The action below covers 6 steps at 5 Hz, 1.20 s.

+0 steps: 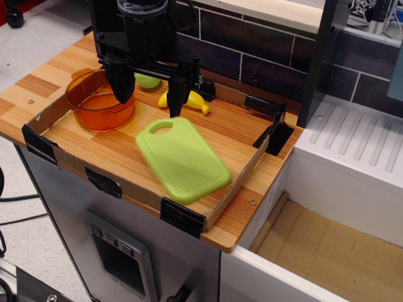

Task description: Put banana in pot

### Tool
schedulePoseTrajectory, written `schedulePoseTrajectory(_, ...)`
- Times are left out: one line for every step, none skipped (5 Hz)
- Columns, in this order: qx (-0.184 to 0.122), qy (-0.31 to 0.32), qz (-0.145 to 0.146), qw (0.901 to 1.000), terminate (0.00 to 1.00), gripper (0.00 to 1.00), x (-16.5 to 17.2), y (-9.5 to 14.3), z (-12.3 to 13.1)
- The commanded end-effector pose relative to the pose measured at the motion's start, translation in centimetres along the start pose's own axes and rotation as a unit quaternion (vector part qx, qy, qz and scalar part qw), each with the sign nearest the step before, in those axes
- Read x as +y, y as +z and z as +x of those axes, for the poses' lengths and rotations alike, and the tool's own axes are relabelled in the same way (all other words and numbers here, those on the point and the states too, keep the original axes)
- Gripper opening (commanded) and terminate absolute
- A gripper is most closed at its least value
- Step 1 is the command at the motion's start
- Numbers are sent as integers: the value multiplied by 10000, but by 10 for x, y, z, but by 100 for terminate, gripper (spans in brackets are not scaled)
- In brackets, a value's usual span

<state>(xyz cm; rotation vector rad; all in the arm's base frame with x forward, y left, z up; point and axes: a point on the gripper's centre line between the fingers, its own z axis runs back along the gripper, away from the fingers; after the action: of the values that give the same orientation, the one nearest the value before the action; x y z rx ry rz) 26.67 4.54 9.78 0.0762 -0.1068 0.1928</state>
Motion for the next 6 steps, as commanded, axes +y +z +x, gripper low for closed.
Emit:
schedulePoseTrajectory(0,0,0,10000,0,100,0,0,0)
schedulePoseTrajectory(-267,1272,-265,9912,0,100,0,4,12)
schedulePoseTrajectory(-448,2279,-318,9721,0,100,1,6,25)
schedulePoseTrajectory(-600,3521,-606,9321,0,100,9,2,40)
schedulePoseTrajectory(-608,4675,-573,8800,0,100,18,-5,56)
schedulePoseTrajectory(-471,5754,-443,8153,0,100,30,-18,68)
